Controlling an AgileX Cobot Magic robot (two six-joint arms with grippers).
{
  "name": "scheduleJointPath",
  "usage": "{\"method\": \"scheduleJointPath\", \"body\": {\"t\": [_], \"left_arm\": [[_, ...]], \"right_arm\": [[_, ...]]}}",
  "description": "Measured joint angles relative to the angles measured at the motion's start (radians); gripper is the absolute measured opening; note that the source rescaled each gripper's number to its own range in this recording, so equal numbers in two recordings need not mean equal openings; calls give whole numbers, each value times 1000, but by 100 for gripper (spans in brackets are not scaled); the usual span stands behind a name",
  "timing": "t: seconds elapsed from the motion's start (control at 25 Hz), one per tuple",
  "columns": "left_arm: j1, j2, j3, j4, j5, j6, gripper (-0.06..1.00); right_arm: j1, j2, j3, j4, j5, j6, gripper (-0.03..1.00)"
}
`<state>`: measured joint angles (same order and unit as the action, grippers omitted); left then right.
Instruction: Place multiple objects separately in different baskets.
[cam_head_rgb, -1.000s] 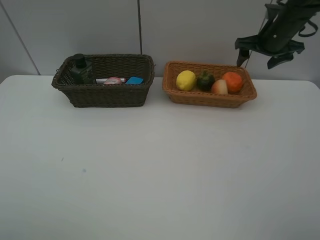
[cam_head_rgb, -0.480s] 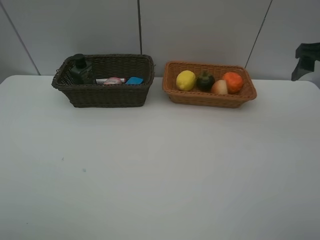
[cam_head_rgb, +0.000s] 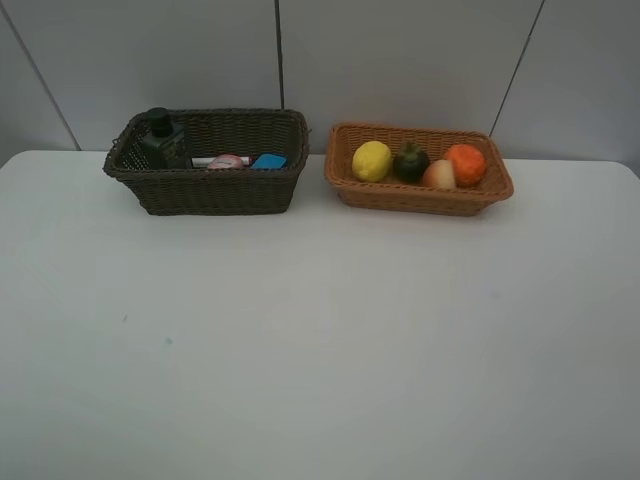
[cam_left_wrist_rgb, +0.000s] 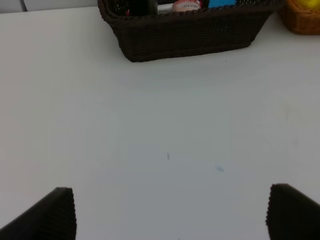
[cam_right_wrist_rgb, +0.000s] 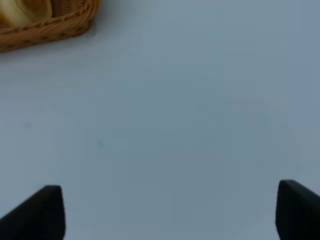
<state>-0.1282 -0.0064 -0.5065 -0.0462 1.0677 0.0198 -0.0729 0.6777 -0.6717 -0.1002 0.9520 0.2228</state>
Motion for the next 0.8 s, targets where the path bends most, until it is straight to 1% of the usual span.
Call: {"method": "scheduleJointPath", "body": {"t": [0.2,0.36,0.44,0.6,0.8], "left_arm": [[0,0,0,0,0,0,100],[0,0,0,0,0,0,100],[0,0,0,0,0,0,100],[0,0,0,0,0,0,100],[0,0,0,0,0,0,100]], "right_arm": [[0,-306,86,0,91,0,99],[0,-497,106,0,162,0,99],[0,-573,106,0,180,0,99],[0,-670,106,9,193,-26,99],[0,-680,114,44,189,-79,99]]}}
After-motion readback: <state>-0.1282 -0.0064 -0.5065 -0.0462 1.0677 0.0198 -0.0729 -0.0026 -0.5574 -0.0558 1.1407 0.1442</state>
